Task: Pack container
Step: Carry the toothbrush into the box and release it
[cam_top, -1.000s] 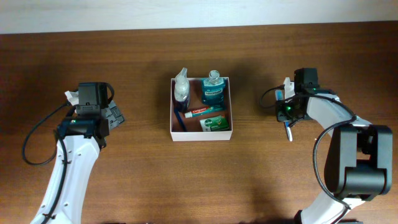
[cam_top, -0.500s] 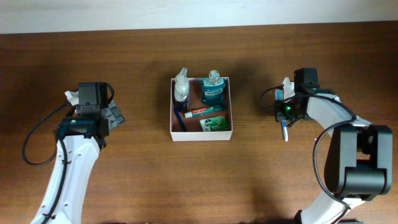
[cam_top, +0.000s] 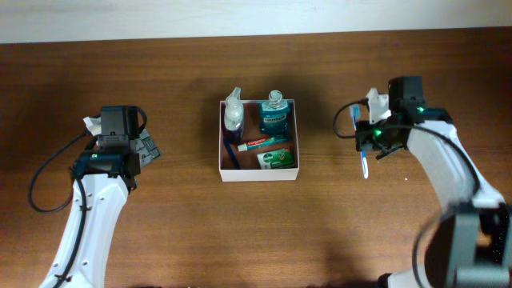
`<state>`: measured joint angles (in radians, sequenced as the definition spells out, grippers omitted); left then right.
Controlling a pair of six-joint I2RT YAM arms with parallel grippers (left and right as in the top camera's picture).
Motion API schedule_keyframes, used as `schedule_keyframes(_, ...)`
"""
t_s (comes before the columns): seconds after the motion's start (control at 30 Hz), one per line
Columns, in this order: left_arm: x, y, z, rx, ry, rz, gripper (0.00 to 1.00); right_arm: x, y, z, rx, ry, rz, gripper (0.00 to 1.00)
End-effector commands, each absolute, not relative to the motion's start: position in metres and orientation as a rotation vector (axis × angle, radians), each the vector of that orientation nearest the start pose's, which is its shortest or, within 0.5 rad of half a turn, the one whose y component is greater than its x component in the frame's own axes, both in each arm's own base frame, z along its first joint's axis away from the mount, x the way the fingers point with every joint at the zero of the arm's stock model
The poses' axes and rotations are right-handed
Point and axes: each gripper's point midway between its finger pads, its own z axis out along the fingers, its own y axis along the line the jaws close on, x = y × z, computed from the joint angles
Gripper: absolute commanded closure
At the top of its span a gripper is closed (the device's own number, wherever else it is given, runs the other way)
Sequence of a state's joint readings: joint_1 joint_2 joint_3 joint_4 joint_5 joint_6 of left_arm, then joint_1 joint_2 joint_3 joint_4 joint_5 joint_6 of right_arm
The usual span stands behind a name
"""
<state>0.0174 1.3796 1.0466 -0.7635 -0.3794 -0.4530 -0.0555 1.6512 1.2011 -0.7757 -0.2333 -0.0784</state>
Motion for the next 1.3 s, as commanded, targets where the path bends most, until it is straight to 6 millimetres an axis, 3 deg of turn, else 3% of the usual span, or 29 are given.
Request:
schedule_keyframes(0.0,0.33,0.073,0.155,-0.719,2.44,0.359,0.0,0.368,0.057,0.15,-0.273,2.62,0.318,0.96)
schedule_keyframes(0.17,0.33,0.073,0.155,-0.719,2.44,0.359,0.01,0.354,0.105,0.175,-0.496,2.524,0.326,0.96)
schedule_keyframes(0.4,0.33,0.073,0.155,-0.719,2.44,0.359,0.01,0.334,0.166,0.175,-0.74,2.465,0.326,0.96)
schedule_keyframes(0.63,0.33,0.073,0.155,-0.719,2.44,0.359,0.01,0.327,0.205,0.183,-0.857,2.37,0.338,0.93)
schedule_keyframes(0.93,0.33,0.073,0.155,-0.719,2.44,0.359,0.01,0.348,0.23,0.186,-0.886,2.255,0.354,0.93)
schedule_keyframes(1.27,0.33,0.073,0.155,-0.719,2.44,0.359,0.01,0.347,0.224,0.156,-0.899,2.357,0.311,0.88)
